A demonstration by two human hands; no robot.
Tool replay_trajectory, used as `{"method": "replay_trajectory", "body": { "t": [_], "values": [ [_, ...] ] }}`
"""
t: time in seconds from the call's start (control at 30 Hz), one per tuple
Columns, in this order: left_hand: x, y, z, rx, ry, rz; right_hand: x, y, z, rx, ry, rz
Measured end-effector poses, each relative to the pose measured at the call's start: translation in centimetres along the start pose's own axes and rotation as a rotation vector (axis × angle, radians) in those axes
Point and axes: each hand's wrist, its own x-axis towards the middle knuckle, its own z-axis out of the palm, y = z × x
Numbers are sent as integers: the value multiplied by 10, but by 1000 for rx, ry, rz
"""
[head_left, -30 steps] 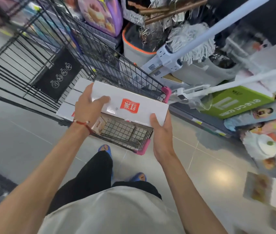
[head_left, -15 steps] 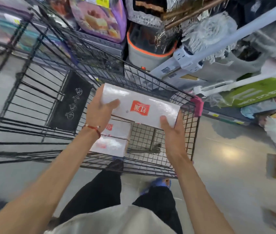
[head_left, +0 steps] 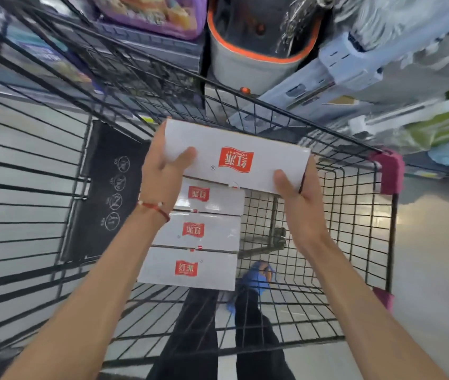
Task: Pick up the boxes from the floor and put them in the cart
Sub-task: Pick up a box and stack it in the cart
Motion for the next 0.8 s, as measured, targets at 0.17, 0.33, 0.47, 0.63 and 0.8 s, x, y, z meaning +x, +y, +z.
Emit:
{"method": "replay_trajectory", "body": {
  "t": [0.17, 0.33, 0.47, 0.63, 0.8],
  "values": [
    [33, -29, -5, 65, 42, -43, 27, 31, 17, 5, -31, 37],
    [63, -57, -2, 152, 72, -90, 53, 58, 31, 17, 19, 80],
    [82, -78, -2, 208, 119, -143, 77, 76, 42, 9, 33, 151],
    [105, -98, -9, 357, 114, -233, 93, 98, 59, -44, 31, 241],
    [114, -111, -13, 678, 135, -324, 91, 118, 72, -190, 4, 266]
  ]
}}
